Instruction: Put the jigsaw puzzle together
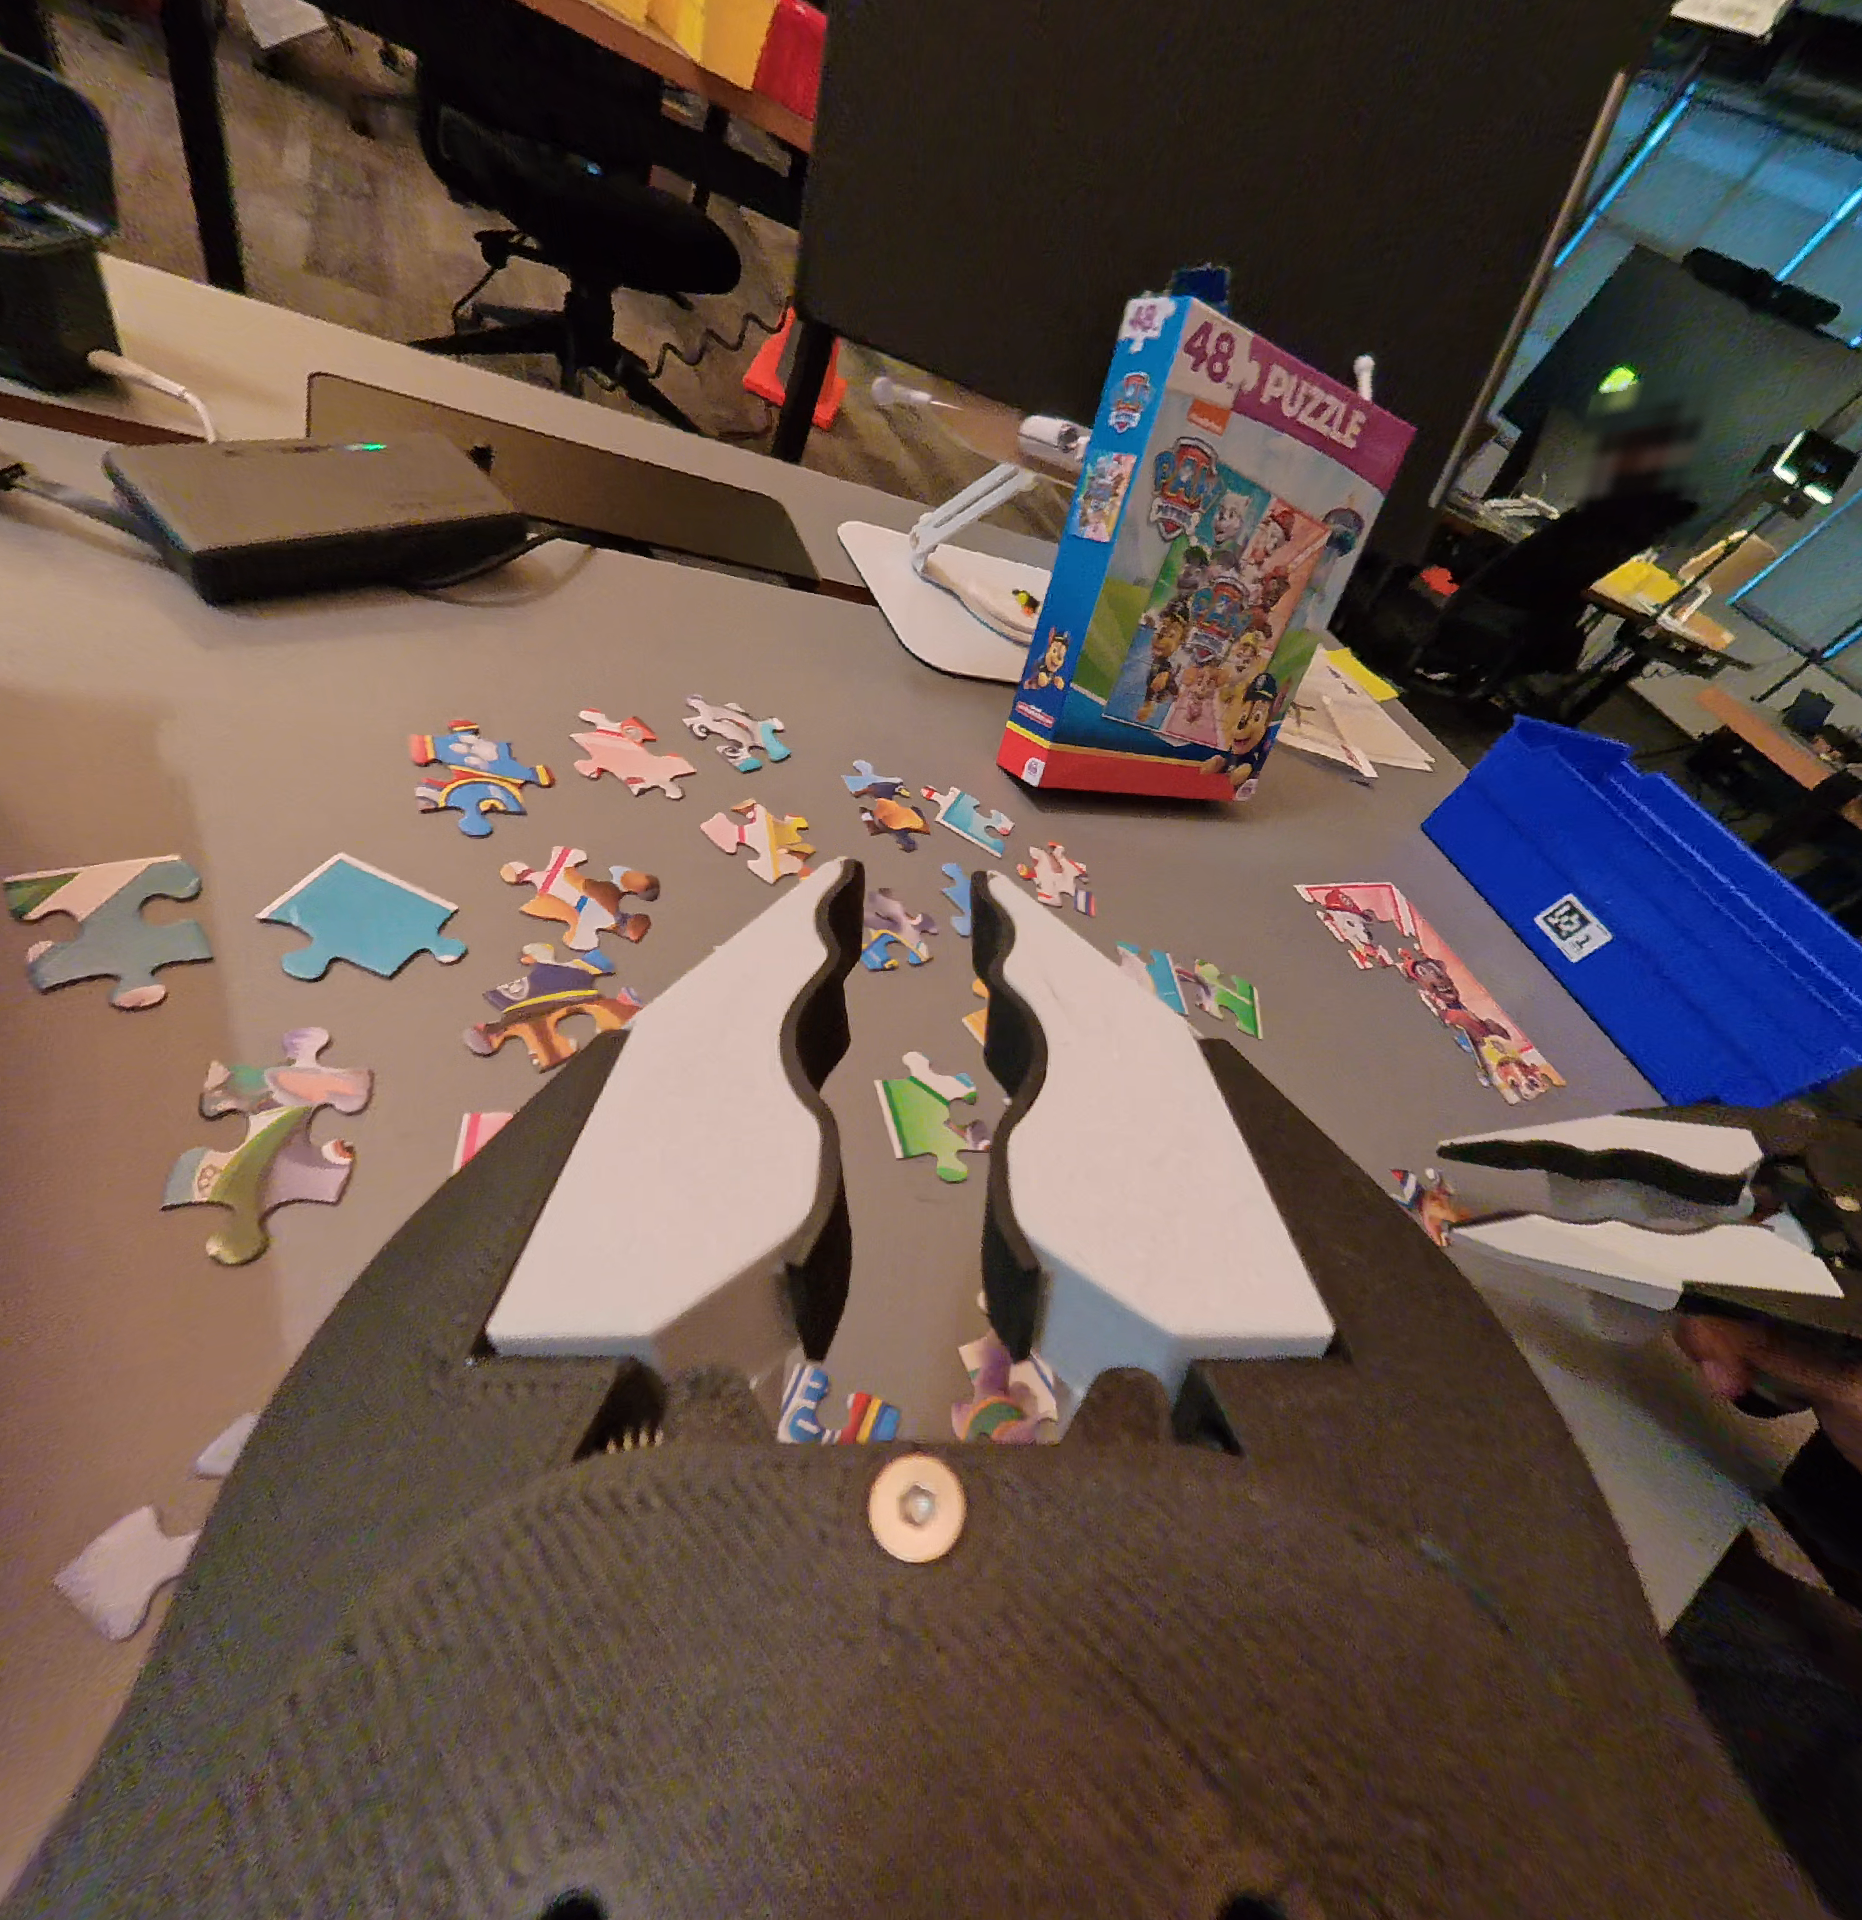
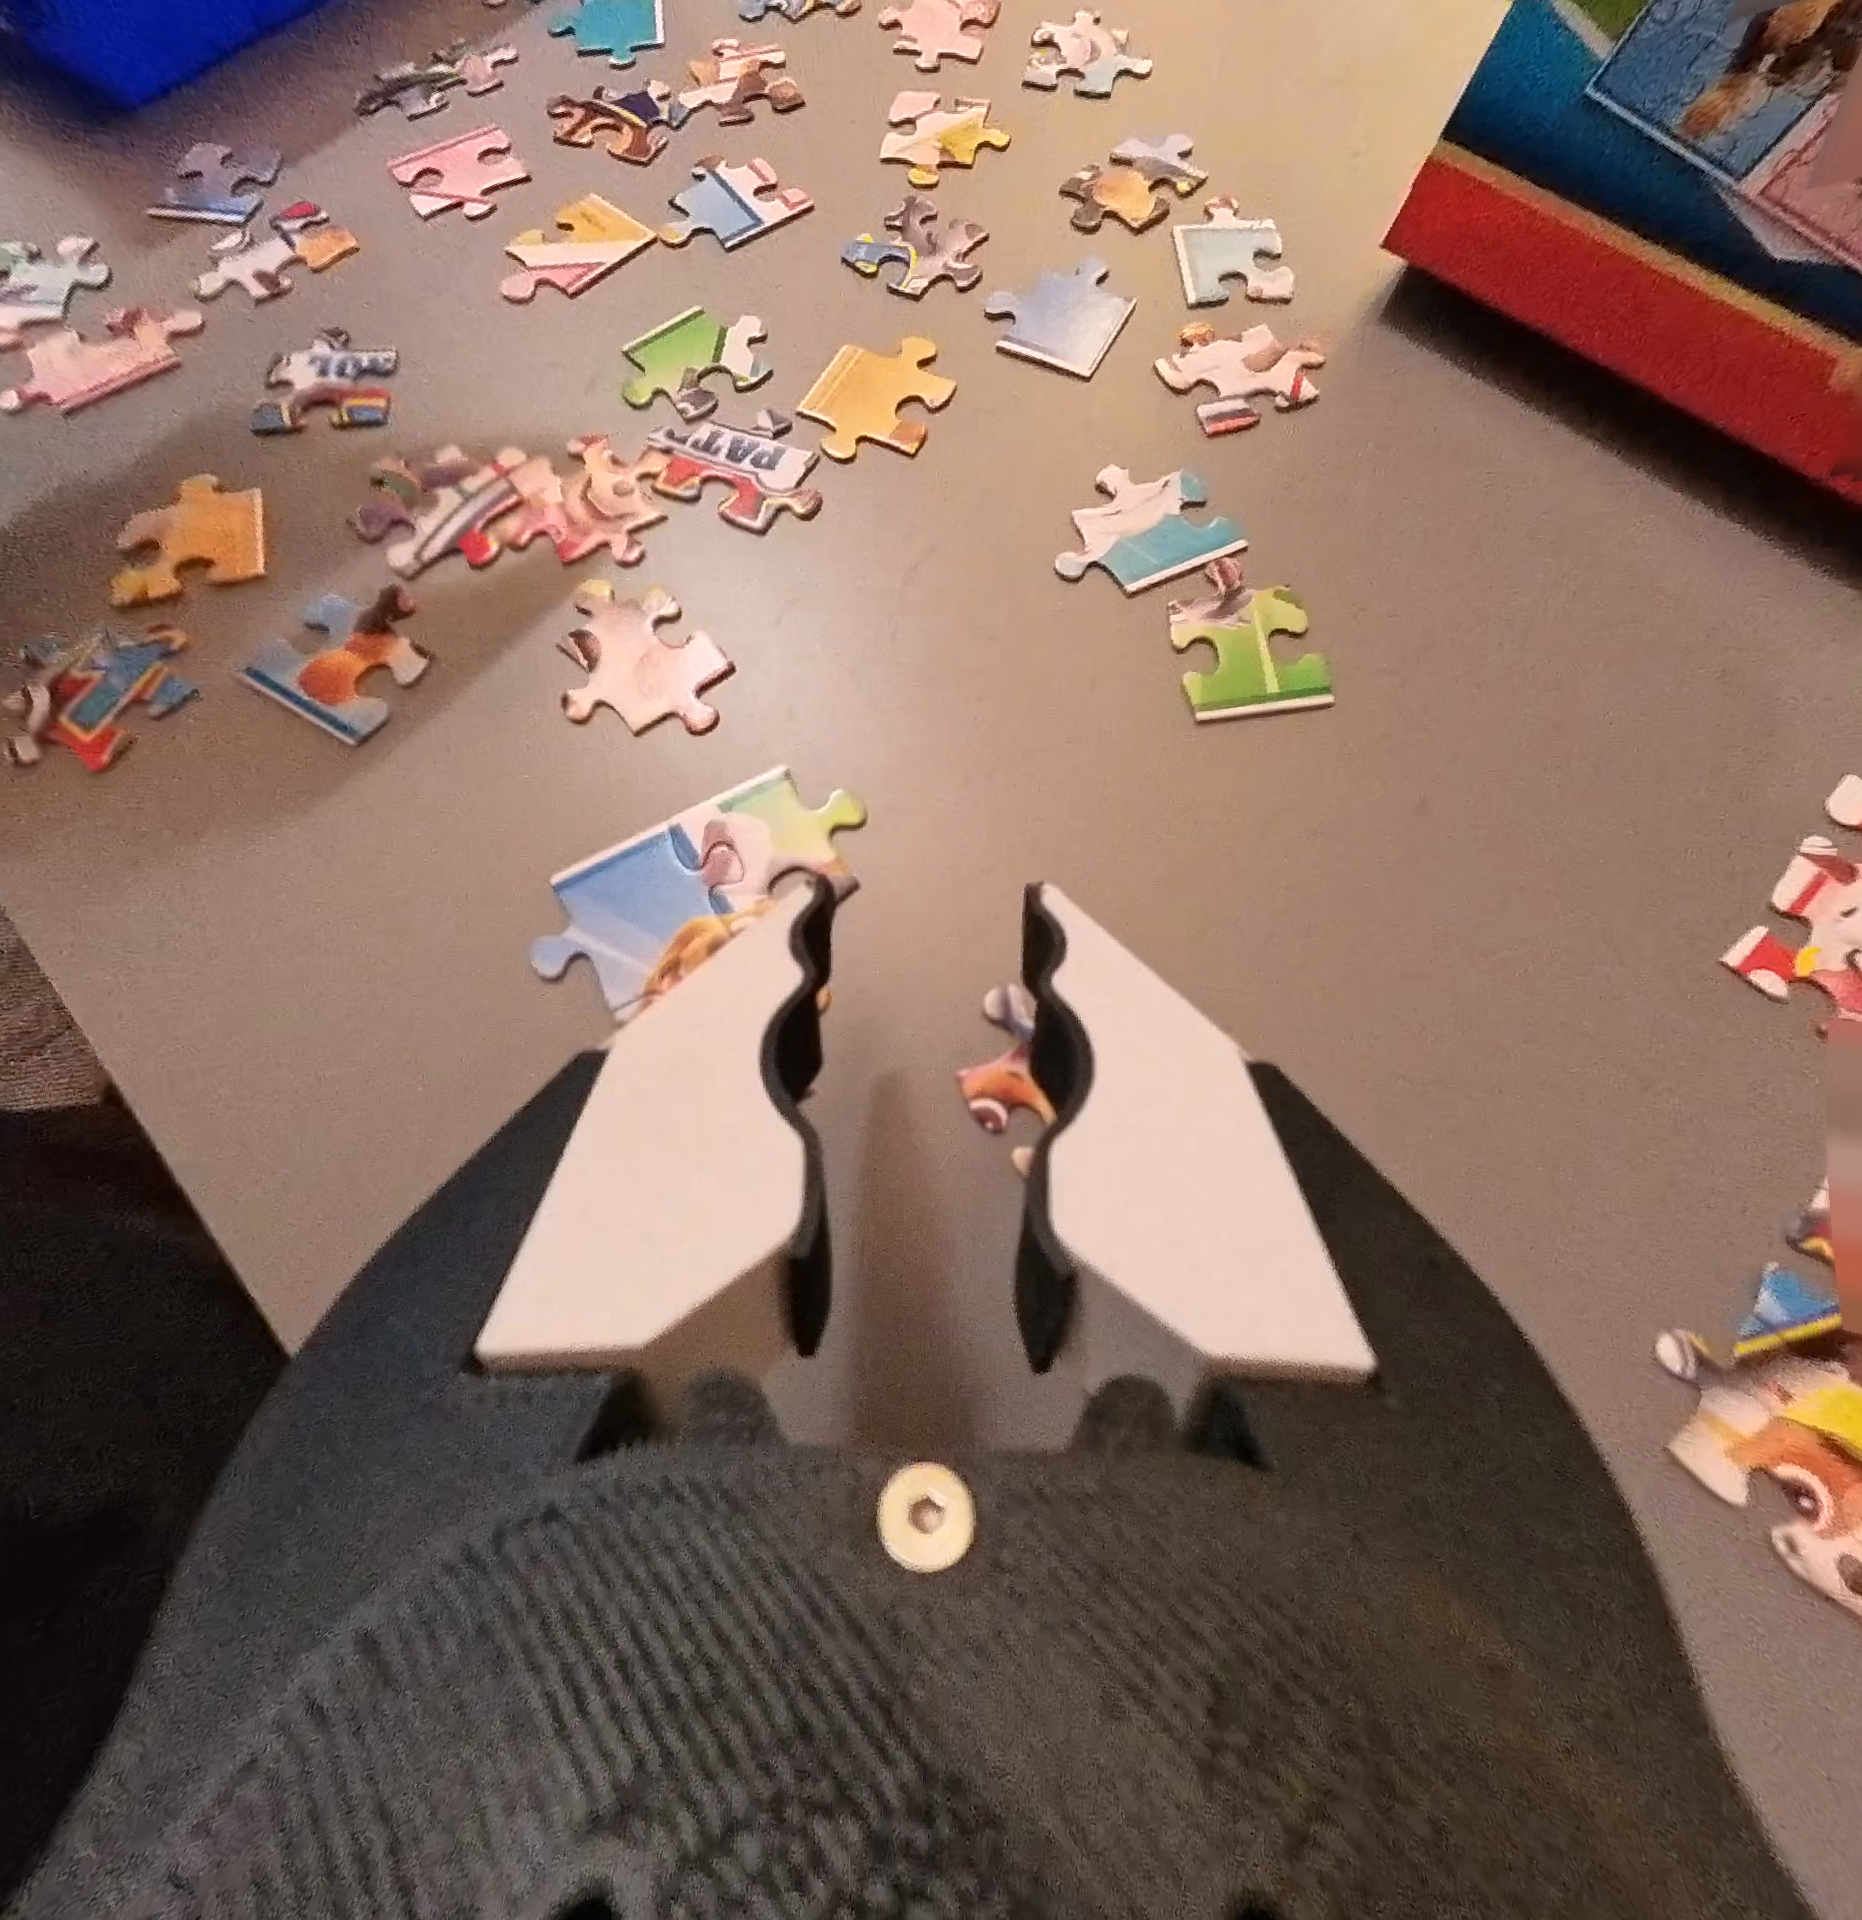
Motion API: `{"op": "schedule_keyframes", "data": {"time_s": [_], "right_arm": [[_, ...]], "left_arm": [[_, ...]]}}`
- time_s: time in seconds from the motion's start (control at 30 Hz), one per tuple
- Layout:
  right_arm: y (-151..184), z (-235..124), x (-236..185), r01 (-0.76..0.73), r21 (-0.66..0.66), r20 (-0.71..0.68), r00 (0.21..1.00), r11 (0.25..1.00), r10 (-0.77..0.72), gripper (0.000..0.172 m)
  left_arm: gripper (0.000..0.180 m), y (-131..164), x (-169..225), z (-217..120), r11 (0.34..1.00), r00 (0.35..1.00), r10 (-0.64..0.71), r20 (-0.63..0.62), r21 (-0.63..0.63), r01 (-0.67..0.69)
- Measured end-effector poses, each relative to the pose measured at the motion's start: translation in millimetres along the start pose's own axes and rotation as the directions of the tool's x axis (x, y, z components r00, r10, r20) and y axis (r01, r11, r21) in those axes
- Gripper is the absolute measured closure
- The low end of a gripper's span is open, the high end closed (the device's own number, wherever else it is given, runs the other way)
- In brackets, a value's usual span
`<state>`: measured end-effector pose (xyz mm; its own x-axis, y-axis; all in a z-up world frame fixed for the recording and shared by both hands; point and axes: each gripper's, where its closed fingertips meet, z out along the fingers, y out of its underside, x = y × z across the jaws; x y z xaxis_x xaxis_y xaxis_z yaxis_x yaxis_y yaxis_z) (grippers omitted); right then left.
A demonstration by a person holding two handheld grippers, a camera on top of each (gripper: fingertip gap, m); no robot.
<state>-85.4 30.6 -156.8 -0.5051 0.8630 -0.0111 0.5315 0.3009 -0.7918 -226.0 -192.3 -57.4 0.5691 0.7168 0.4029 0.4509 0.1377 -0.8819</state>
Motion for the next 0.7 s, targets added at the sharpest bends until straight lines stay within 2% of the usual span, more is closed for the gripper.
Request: {"op": "schedule_keyframes", "data": {"time_s": [0.2, 0.43, 0.7], "right_arm": [[5, -1, -13, 0.070, 0.023, 0.000, 0.998, 0.997, -0.070, 0.138], [2, 4, -39, 0.105, 0.043, 0.052, 0.993, 0.994, -0.107, 0.138], [-28, 35, -79, 0.222, 0.026, 0.131, 0.966, 0.975, -0.224, 0.133]], "left_arm": [[0.160, 7, 20, 4, 0.995, 0.998, 0.068, 0.000, -0.071, -0.068], [0.158, 45, 15, 15, 0.950, 0.988, 0.153, 0.027, -0.280, -0.139], [0.158, 44, 17, 19, 0.965, 0.997, 0.077, -0.032, -0.250, -0.083]]}}
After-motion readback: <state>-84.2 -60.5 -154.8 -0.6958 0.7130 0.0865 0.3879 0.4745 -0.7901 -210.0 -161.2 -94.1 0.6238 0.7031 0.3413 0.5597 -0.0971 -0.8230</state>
